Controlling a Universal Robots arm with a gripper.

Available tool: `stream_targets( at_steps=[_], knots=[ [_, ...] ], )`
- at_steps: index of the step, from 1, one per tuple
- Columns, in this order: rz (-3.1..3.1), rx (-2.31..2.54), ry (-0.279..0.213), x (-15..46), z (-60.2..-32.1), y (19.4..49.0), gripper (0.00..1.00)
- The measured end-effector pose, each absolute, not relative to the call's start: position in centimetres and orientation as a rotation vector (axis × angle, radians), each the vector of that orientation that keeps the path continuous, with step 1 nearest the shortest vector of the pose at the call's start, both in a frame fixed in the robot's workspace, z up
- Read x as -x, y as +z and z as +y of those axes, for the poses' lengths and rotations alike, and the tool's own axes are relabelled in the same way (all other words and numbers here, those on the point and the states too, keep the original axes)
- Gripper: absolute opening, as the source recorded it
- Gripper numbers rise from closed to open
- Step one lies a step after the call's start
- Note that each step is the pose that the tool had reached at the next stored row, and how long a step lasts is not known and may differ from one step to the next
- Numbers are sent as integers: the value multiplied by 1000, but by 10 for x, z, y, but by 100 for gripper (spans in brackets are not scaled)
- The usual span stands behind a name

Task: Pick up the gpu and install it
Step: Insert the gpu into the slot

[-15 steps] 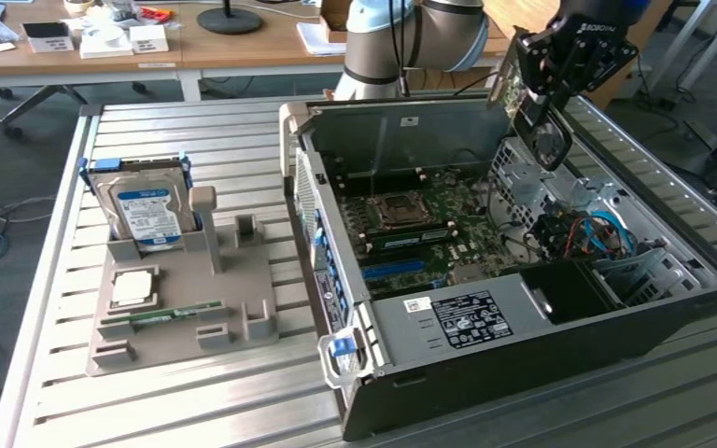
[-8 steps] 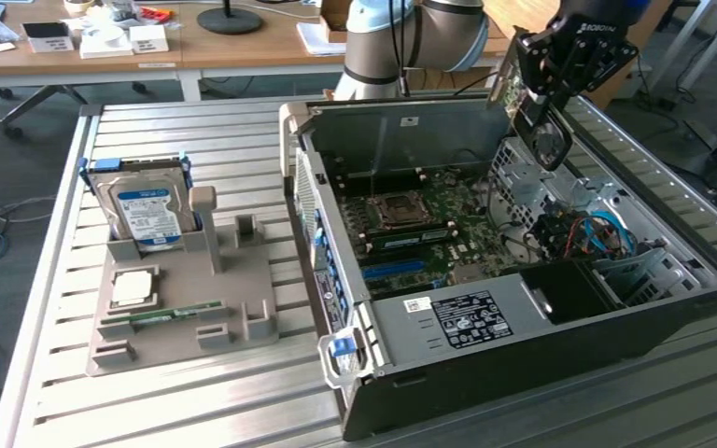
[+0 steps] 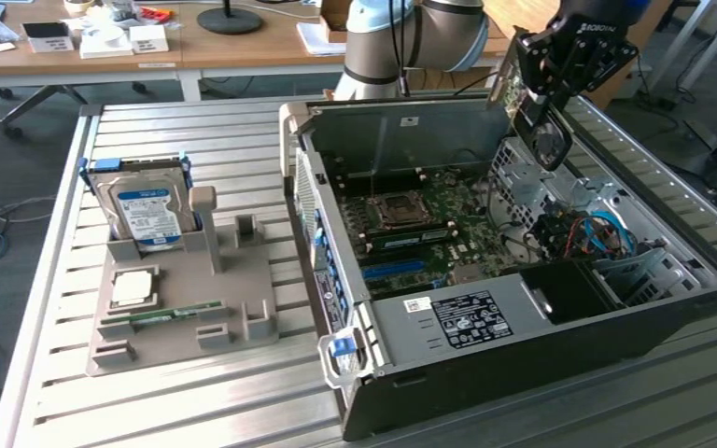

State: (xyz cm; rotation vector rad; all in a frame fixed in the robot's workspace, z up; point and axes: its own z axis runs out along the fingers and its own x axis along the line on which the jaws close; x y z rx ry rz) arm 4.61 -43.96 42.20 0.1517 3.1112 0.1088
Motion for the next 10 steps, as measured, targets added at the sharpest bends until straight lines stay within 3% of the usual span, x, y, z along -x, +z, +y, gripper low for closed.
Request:
stream_targets(
  at_steps=[10],
  knots=[
    [3111,-150,109,-46,-440,422,27]
  ],
)
